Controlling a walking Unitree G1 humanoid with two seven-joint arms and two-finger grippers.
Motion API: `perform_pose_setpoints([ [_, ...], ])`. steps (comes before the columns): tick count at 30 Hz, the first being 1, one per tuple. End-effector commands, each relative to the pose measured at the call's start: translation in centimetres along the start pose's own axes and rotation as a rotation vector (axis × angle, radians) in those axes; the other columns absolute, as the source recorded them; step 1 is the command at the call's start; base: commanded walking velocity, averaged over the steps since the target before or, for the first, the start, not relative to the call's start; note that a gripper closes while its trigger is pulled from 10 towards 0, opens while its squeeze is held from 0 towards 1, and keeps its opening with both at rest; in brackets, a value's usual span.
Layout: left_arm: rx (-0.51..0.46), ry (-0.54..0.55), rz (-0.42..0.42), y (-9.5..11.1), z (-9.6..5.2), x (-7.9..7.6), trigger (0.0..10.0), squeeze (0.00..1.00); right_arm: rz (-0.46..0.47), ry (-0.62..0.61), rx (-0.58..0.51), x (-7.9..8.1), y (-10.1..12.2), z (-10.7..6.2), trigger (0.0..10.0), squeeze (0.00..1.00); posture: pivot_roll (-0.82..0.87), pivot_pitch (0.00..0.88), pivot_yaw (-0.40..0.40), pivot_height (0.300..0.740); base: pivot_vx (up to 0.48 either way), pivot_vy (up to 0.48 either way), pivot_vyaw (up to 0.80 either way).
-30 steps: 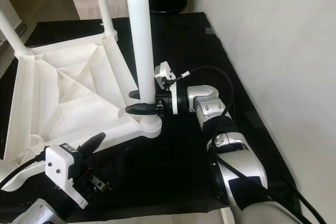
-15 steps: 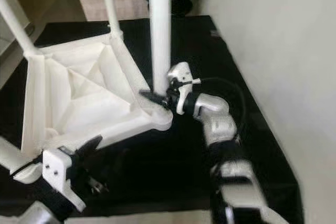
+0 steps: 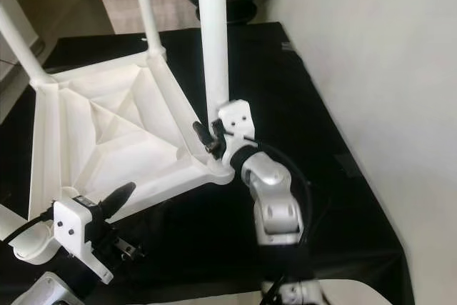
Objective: Building children table
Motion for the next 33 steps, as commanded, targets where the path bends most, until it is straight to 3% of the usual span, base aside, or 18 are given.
perform_pose_setpoints([
  [1,-0.002,0.009,-0.014,-0.1,-0.1,0.2,10.0,0.0,0.041,0.071,-0.02,1.4,0.4,0.6,10.0,1.0,0.03,0.102,0.014,0.74,0.0,0.0,0.0],
  [3,-0.002,0.002,-0.017,-0.1,0.0,0.1,10.0,0.0,0.021,0.312,-0.098,2.9,2.2,0.5,10.0,1.0,0.03,0.1,0.014,0.74,0.0,0.0,0.0],
  [5,-0.002,-0.004,-0.021,-0.1,0.1,0.0,10.0,0.0,-0.018,0.448,-0.146,3.3,3.2,0.3,10.0,1.0,0.03,0.099,0.014,0.74,0.0,0.0,0.0],
  [8,-0.002,-0.006,-0.023,-0.1,0.1,0.0,10.0,0.0,-0.039,0.508,-0.157,2.8,3.3,0.4,10.0,1.0,0.04,0.101,0.015,0.74,0.0,0.0,0.0],
  [9,-0.003,-0.008,-0.025,-0.1,0.2,-0.1,10.0,0.0,-0.086,0.565,-0.165,2.3,3.3,0.7,10.0,1.0,0.04,0.101,0.017,0.74,0.0,0.0,0.0],
  [11,-0.003,-0.008,-0.025,-0.1,0.2,-0.1,10.0,0.0,-0.086,0.565,-0.165,2.3,3.3,0.7,10.0,1.0,0.04,0.101,0.017,0.74,0.0,0.0,0.0],
  [12,-0.003,-0.01,-0.027,-0.1,0.2,-0.1,10.0,0.0,-0.106,0.644,-0.163,2.0,3.2,0.8,10.0,0.66,0.04,0.103,0.02,0.74,0.0,0.0,0.0],
  [13,-0.003,-0.01,-0.027,-0.1,0.2,-0.1,10.0,0.0,-0.106,0.644,-0.163,2.0,3.2,0.8,10.0,0.66,0.04,0.103,0.02,0.74,0.0,0.0,0.0],
  [14,-0.004,-0.012,-0.028,-0.1,0.2,-0.2,10.0,0.0,-0.112,0.72,-0.16,1.8,3.1,0.8,10.0,0.0,0.04,0.105,0.019,0.74,0.0,0.0,0.0],
  [17,-0.003,-0.019,-0.033,-0.1,0.2,-0.4,10.0,0.0,-0.107,0.862,-0.147,1.3,3.3,1.0,10.0,0.0,0.04,0.112,0.02,0.74,0.0,0.0,0.0],
  [24,-0.002,-0.022,-0.035,-0.1,0.2,-0.5,10.0,0.0,-0.09,0.906,-0.162,1.1,4.0,1.2,10.0,0.0,0.04,0.115,0.02,0.74,0.0,0.0,0.0],
  [25,-0.001,-0.024,-0.035,-0.1,0.2,-0.5,10.0,0.0,-0.076,0.929,-0.163,1.2,4.0,1.2,8.2,0.0,0.05,0.121,0.019,0.74,0.0,0.0,0.0],
  [26,0.0,-0.026,-0.036,-0.1,0.2,-0.6,10.0,0.0,-0.066,0.956,-0.163,1.3,3.8,1.1,4.4,0.0,0.05,0.121,0.018,0.74,0.0,0.0,0.0],
  [27,0.0,-0.026,-0.036,-0.1,0.2,-0.6,10.0,0.0,-0.066,0.956,-0.163,1.3,3.8,1.1,4.4,0.0,0.05,0.121,0.018,0.74,0.0,0.0,0.0],
  [28,0.0,-0.028,-0.036,-0.1,0.2,-0.6,10.0,0.0,-0.061,0.963,-0.161,1.4,3.5,1.1,0.0,0.0,0.05,0.124,0.018,0.74,0.0,0.0,0.0],
  [33,0.001,-0.032,-0.038,-0.1,0.2,-0.7,10.0,0.0,-0.052,0.941,-0.182,1.0,3.1,1.1,0.0,0.0,0.04,0.128,0.02,0.74,0.0,0.0,0.0],
])
Point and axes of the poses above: a point about 5 cm out from each wrist's last joint towards the gripper, its own z axis pointing out of the wrist towards the gripper, its own y axis along the axis of the wrist's last joint, x = y × z, the point moved 4 cm from there along z, pointing out of the wrist towards the gripper, and after that the axes turned 12 degrees about -z, right-handed, at the moved point
